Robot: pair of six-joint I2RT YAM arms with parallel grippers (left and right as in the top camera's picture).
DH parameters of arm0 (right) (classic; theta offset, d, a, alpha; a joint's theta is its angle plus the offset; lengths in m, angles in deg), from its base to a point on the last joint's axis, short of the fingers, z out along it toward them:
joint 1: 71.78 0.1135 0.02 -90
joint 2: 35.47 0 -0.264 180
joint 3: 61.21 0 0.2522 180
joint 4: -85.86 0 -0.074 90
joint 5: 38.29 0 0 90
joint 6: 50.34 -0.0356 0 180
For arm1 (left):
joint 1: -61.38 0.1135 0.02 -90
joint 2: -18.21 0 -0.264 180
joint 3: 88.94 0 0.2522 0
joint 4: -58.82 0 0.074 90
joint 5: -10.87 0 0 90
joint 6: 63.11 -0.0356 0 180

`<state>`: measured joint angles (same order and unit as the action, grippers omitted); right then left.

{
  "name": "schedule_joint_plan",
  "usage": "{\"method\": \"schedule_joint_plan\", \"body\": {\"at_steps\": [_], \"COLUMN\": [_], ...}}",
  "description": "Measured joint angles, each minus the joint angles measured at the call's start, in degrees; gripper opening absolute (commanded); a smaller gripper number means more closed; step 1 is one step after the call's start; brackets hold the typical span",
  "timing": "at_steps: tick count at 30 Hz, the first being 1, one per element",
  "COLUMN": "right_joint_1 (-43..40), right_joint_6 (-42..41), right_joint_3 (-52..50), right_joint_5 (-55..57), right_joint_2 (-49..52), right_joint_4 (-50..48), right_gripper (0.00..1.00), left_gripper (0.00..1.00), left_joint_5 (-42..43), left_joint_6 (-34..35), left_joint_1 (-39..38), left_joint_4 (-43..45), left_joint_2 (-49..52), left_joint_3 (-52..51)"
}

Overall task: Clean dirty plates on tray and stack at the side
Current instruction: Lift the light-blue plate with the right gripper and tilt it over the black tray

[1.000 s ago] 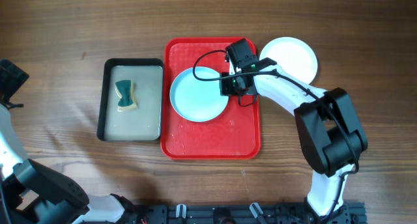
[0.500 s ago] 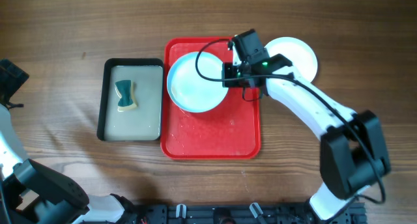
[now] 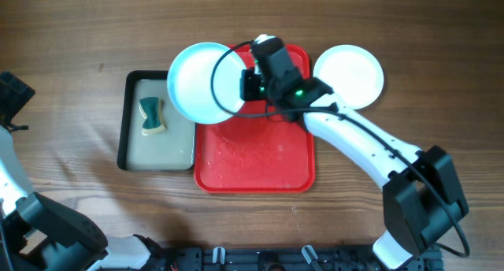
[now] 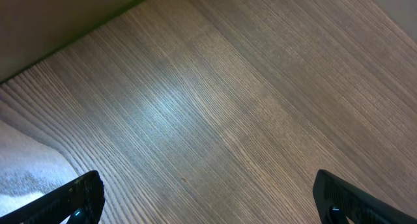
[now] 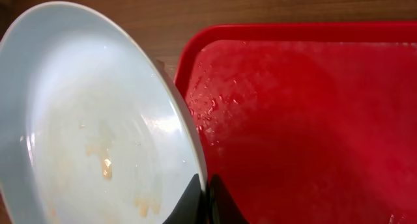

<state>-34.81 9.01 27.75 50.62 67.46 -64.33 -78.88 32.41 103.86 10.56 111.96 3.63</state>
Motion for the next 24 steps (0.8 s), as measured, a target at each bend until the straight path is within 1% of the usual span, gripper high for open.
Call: {"method": "schedule_joint_plan", "body": {"at_steps": [4, 7, 13, 16, 20, 24], "right_joint_1": [3.91, 5.99, 7.39, 7.91, 8.66, 9.92], "right_joint_6": [-0.57, -2.47, -4.17, -4.0, -1.64, 5.25], "right_joint_3": [0.02, 0.07, 0.07, 0.04, 0.07, 0.07], "right_joint_5": [3.02, 3.93, 4.24, 4.44, 5.25, 6.54], "right_joint_2": [0.13, 2.05, 6.38, 6.73, 6.75, 6.88], "right_joint_4": [-4.68, -8.57, -12.39, -14.38, -18.29, -22.58], "right_gripper": [0.04, 0.04, 0.04, 0.04, 0.04, 0.04], "left_gripper": [1.0, 1.0, 1.0, 1.0, 1.0, 1.0], "left_joint_5": [0.0, 0.0, 0.0, 0.0, 0.0, 0.0], "left_joint_6": [0.0, 0.0, 0.0, 0.0, 0.0, 0.0], "left_joint_1": [0.0, 0.0, 0.0, 0.0, 0.0, 0.0], "left_joint_4": [0.0, 0.0, 0.0, 0.0, 0.0, 0.0], "left_joint_2": [0.0, 0.0, 0.0, 0.0, 0.0, 0.0], "left_joint_3": [0.0, 0.0, 0.0, 0.0, 0.0, 0.0]}}
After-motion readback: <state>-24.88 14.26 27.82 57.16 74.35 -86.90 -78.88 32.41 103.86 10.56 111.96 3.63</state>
